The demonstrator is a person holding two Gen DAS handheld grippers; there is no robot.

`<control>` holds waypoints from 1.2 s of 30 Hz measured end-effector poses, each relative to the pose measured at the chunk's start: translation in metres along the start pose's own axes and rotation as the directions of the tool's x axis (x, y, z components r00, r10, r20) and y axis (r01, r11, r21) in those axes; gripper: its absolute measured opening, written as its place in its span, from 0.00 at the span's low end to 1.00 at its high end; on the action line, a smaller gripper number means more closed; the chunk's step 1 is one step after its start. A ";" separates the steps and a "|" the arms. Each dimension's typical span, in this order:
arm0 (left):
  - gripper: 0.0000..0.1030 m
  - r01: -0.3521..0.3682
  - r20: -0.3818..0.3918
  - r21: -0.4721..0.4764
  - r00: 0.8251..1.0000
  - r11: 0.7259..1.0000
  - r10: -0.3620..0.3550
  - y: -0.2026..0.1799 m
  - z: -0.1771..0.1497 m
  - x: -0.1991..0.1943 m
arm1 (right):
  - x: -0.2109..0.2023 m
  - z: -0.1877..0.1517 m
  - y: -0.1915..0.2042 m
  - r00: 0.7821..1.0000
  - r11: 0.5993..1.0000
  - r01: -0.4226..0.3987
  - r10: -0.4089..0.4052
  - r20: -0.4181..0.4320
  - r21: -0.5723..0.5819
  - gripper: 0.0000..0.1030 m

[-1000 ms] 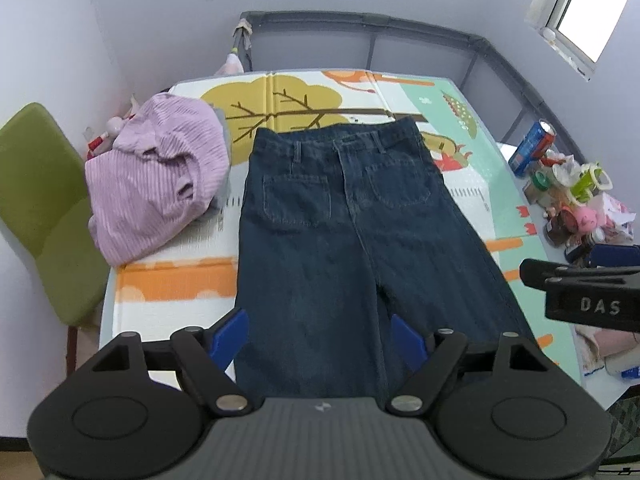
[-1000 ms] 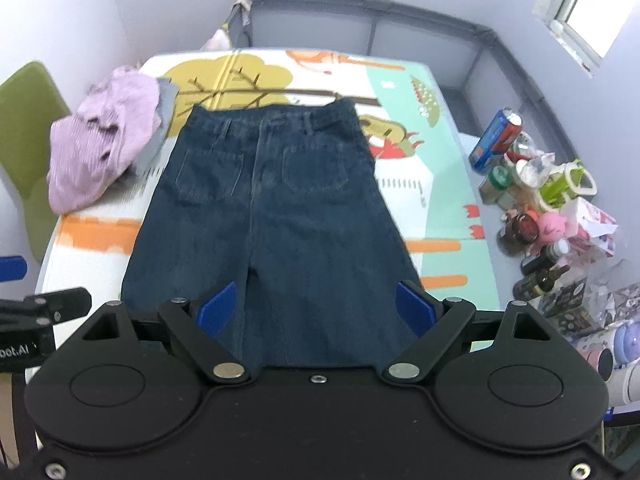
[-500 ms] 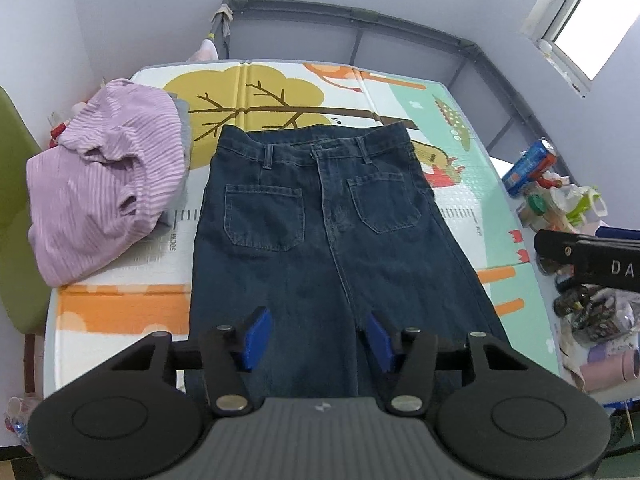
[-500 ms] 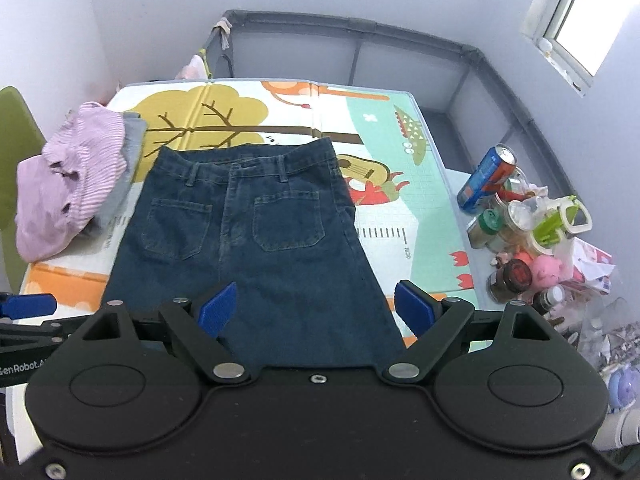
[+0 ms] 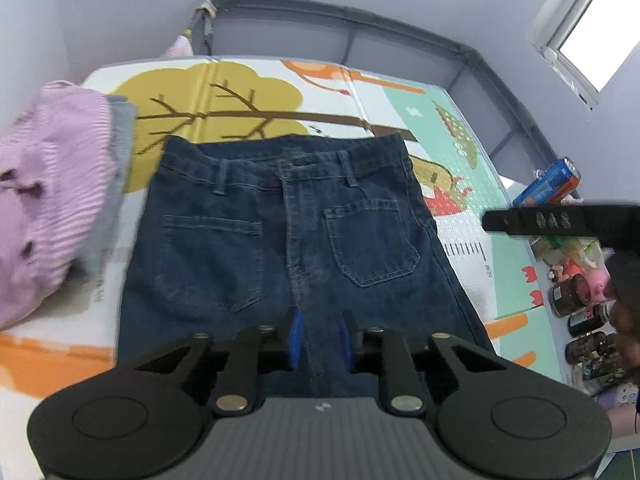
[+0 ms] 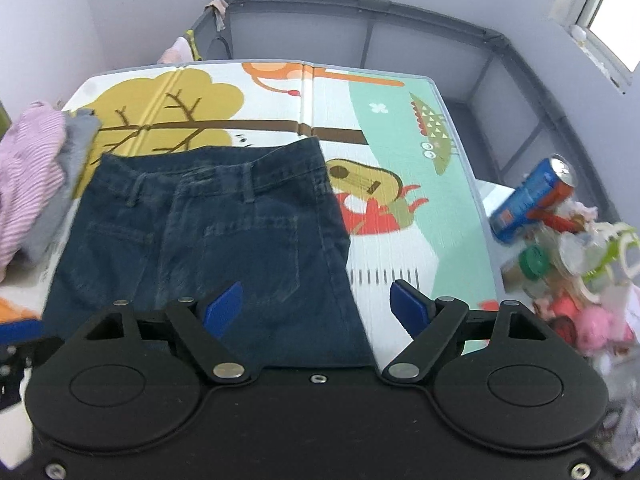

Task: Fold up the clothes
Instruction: 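Lower both grippers onto the jeans waistband and close the left gripper on it, then close the right gripper on the jeans waistband beside the left gripper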

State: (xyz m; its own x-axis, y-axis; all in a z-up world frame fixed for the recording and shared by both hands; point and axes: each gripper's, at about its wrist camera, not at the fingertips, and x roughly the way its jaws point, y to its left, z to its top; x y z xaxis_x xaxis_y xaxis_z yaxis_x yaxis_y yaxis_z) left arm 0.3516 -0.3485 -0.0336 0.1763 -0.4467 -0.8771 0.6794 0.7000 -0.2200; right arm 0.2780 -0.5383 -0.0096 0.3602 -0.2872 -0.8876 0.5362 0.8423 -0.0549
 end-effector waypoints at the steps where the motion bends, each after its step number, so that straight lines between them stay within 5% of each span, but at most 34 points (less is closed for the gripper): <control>1: 0.18 0.000 -0.001 0.007 1.000 1.000 0.000 -0.003 0.002 0.009 | 0.012 0.005 -0.004 1.000 1.000 -0.008 0.008 -0.002 0.005 0.77; 13: 0.14 -0.008 -0.034 -0.014 0.999 1.000 0.008 -0.003 0.009 0.085 | 0.118 0.019 -0.036 0.995 0.991 -0.090 0.093 -0.020 0.097 0.74; 30: 0.14 -0.054 -0.061 0.030 0.997 0.998 0.055 -0.012 0.011 0.127 | 0.194 0.021 -0.056 0.988 0.967 -0.145 0.152 -0.017 0.210 0.73; 36: 0.14 -0.049 -0.086 0.027 0.995 0.998 0.051 -0.008 0.011 0.138 | 0.204 0.020 -0.058 0.986 0.962 -0.157 0.166 -0.023 0.222 0.66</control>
State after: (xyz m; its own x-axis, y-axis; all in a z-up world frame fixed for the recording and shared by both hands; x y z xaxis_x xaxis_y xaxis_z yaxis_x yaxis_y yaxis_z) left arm 0.3784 -0.4215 -0.1480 0.1492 -0.3610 -0.9206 0.6886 0.7061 -0.1652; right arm 0.3355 -0.6549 -0.1783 0.4265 -0.1322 -0.8948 0.6287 0.7545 0.1882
